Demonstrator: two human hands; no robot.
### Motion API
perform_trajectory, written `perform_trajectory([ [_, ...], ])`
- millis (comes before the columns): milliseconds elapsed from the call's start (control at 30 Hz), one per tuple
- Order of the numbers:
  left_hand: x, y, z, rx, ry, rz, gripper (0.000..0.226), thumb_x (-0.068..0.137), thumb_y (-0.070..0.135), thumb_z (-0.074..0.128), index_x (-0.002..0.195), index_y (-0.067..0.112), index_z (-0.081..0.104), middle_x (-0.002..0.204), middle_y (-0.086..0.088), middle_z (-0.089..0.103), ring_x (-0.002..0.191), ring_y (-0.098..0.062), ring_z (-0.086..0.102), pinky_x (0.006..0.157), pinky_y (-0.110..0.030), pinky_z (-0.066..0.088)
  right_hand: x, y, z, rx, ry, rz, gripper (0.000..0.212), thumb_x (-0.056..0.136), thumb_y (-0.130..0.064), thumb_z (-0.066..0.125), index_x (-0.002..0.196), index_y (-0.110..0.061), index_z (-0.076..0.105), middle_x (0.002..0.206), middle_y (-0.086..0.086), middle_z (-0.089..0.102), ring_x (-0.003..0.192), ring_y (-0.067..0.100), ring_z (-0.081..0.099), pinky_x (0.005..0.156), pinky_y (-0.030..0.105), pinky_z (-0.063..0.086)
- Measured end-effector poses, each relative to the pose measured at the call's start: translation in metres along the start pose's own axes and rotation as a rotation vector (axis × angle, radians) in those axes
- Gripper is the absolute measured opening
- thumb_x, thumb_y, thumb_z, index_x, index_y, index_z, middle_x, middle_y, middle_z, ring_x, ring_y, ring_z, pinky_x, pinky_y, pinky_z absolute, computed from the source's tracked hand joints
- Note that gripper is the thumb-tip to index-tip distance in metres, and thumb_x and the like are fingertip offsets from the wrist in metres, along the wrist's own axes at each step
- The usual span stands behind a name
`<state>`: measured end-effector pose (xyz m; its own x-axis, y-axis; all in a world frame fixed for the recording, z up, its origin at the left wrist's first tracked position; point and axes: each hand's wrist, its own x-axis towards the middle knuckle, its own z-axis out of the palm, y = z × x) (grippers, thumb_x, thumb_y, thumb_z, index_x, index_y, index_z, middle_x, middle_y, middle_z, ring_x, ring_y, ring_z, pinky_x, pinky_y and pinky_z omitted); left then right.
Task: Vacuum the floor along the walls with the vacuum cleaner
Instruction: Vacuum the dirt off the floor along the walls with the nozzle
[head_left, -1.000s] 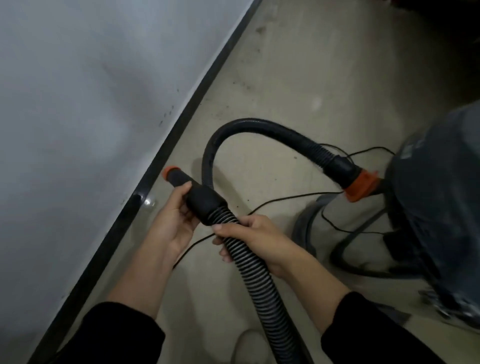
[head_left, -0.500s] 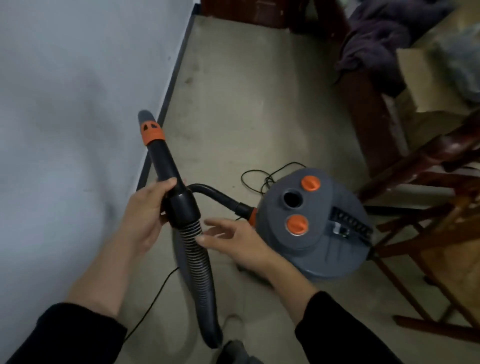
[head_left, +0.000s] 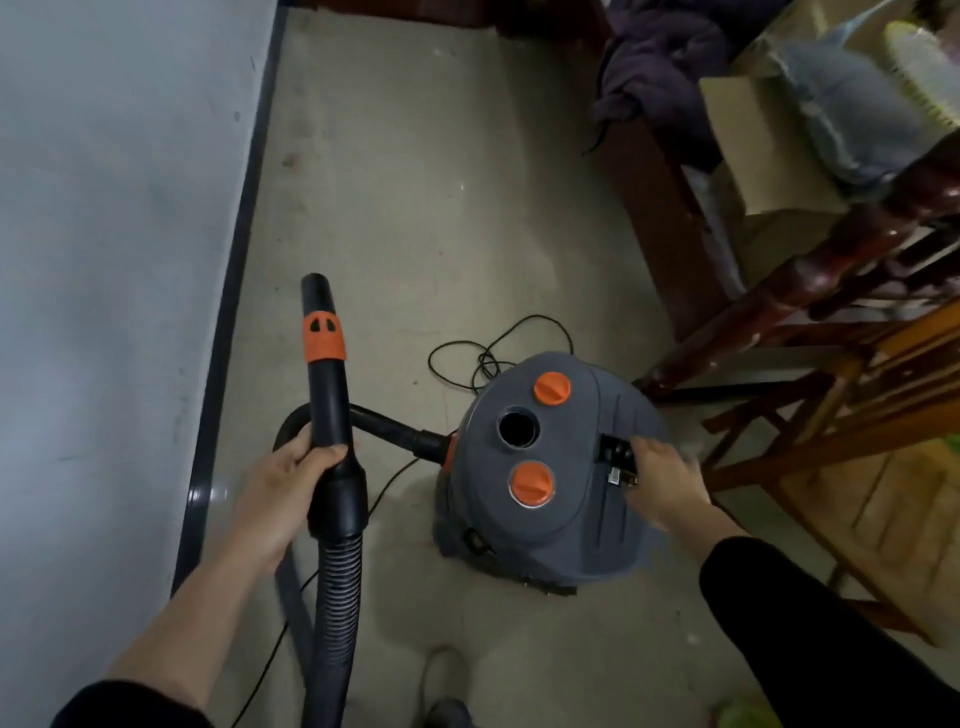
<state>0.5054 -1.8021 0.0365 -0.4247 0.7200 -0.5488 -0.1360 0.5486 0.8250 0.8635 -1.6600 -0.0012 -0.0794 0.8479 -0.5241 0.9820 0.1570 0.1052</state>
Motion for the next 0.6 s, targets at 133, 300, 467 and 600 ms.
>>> perform_trajectory([
  [133,0.017,-0.010,-0.001,0.019,-0.008,-0.032,0.026,0.094,0.023,0.058,0.116,0.017,0.070,0.114,-0.003,0.070,0.105,-0.021,0.064,0.083,-0.028,0.048,0.018,-0.005,0.010,-0.025,0.042,0.023,0.033,0.087,-0.018,0.062,0.115,-0.013,0.045,0.123,0.009,0.054,0.115,0.029,0.051,0.091,0.039,0.044],
  [300,0.013,-0.013,-0.006,0.045,0.001,-0.018,0.022,0.094,0.026,0.057,0.112,0.021,0.071,0.090,-0.001,0.072,0.087,-0.014,0.065,0.068,-0.024,0.045,0.019,-0.010,0.011,-0.105,0.023,0.029,0.031,0.089,-0.009,0.059,0.117,-0.011,0.046,0.119,0.009,0.056,0.112,0.030,0.054,0.077,0.035,0.044],
  [467,0.008,-0.007,-0.018,0.048,0.003,-0.011,0.020,0.095,0.024,0.056,0.106,0.019,0.072,0.089,0.002,0.072,0.071,-0.002,0.065,0.058,-0.013,0.045,-0.009,-0.008,0.026,-0.091,-0.040,0.049,0.030,0.089,-0.020,0.061,0.115,-0.014,0.047,0.117,0.006,0.059,0.110,0.029,0.058,0.073,0.032,0.044],
  [600,0.001,0.004,-0.029,-0.007,-0.018,0.007,0.017,0.096,0.022,0.056,0.098,0.020,0.072,0.091,0.000,0.073,0.082,-0.011,0.066,0.067,-0.021,0.049,-0.047,0.000,0.046,-0.069,-0.084,0.098,0.034,0.089,-0.030,0.062,0.116,-0.016,0.046,0.116,0.006,0.060,0.108,0.028,0.060,0.074,0.032,0.045],
])
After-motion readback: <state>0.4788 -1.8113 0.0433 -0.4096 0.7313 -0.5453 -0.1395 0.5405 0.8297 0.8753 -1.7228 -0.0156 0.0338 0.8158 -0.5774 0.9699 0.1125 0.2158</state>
